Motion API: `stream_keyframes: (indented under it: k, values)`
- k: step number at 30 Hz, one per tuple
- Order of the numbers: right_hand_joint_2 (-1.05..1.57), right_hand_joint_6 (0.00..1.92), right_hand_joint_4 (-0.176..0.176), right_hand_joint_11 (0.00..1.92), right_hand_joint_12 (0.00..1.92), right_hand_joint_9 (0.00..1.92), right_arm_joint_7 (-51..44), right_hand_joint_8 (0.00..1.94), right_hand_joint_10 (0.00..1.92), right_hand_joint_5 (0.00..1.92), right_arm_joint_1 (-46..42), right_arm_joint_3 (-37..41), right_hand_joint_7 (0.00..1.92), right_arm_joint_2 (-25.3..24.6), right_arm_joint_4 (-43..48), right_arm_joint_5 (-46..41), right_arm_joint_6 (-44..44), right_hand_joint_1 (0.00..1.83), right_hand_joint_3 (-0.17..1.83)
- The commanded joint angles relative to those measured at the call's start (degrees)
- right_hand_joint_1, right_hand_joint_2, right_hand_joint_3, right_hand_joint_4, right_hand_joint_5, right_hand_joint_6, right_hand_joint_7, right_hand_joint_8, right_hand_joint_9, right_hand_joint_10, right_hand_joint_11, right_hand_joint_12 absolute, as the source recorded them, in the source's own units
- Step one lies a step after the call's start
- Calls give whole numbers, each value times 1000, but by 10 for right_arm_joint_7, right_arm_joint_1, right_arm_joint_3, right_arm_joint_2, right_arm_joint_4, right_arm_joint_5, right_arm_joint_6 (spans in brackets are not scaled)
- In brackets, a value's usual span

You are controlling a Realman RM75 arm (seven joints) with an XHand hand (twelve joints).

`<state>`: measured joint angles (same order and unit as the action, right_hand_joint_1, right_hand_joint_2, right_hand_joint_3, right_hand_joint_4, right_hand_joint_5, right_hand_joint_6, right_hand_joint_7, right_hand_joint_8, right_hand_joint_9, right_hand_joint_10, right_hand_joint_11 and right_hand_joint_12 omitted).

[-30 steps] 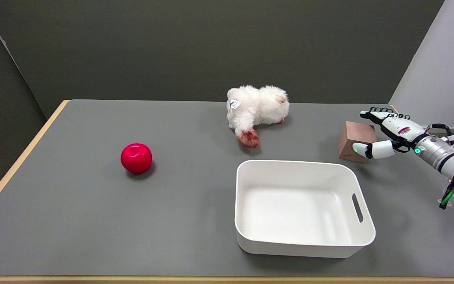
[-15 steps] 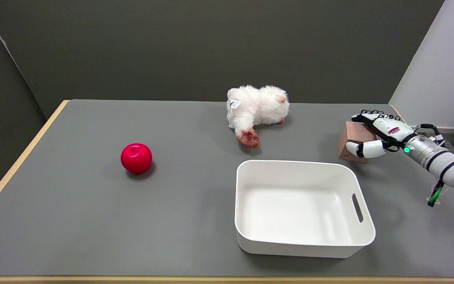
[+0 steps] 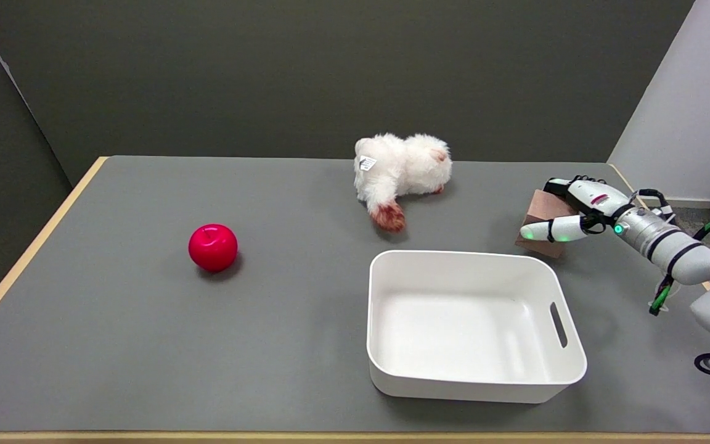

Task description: Pick up wooden cube.

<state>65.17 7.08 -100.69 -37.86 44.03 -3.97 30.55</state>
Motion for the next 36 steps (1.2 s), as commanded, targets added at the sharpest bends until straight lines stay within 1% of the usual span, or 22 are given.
stream_keyframes:
  k: [1, 3, 5, 7, 10, 12, 15, 16, 20, 23, 29, 31, 34, 36]
  values:
    - [1146, 1572, -155, 635, 1674, 741, -2, 1236, 1253, 564, 27, -23, 897, -10, -14, 3, 2, 1198, 222]
    - [1155, 1577, -160, 642, 1686, 751, -2, 1244, 1264, 556, 27, -17, 894, -10, -11, 3, 8, 1197, 209]
    - [1215, 1583, -153, 733, 1615, 776, -9, 1260, 1198, 540, 26, -9, 879, -11, -9, -3, 17, 1184, 105]
    - [1203, 1578, -163, 712, 1622, 778, -18, 1259, 1210, 542, 20, 12, 886, -13, 0, -4, 28, 1193, 120]
    - [1204, 1579, -176, 690, 1645, 778, -44, 1261, 1229, 540, -5, 69, 890, -19, 36, -10, 40, 1196, 116]
    - [1202, 1573, -173, 701, 1656, 781, -68, 1261, 1232, 544, -31, 116, 892, -27, 85, -30, 57, 1196, 118]
    - [1205, 1566, -165, 726, 1671, 786, -83, 1273, 1232, 547, -47, 149, 888, -36, 124, -72, 97, 1193, 114]
    - [1204, 1565, -165, 727, 1671, 787, -84, 1273, 1233, 547, -51, 156, 889, -41, 137, -102, 128, 1193, 116]
    - [1204, 1565, -165, 727, 1672, 788, -75, 1273, 1234, 547, -57, 143, 889, -43, 163, -193, 219, 1193, 116]
    - [1204, 1565, -165, 727, 1672, 788, -69, 1274, 1234, 547, -69, 127, 889, -43, 190, -228, 258, 1193, 116]
    - [1204, 1565, -165, 726, 1673, 788, -13, 1275, 1235, 547, -133, 109, 888, -48, 266, -280, 293, 1193, 115]
    - [1205, 1565, -165, 726, 1673, 788, 6, 1275, 1235, 547, -175, 107, 888, -57, 302, -293, 312, 1193, 115]
    - [1205, 1564, -165, 726, 1673, 788, 38, 1275, 1236, 546, -228, 100, 888, -71, 339, -302, 316, 1193, 115]
    - [1205, 1564, -165, 725, 1674, 788, 55, 1275, 1236, 546, -253, 92, 888, -84, 346, -304, 325, 1193, 114]
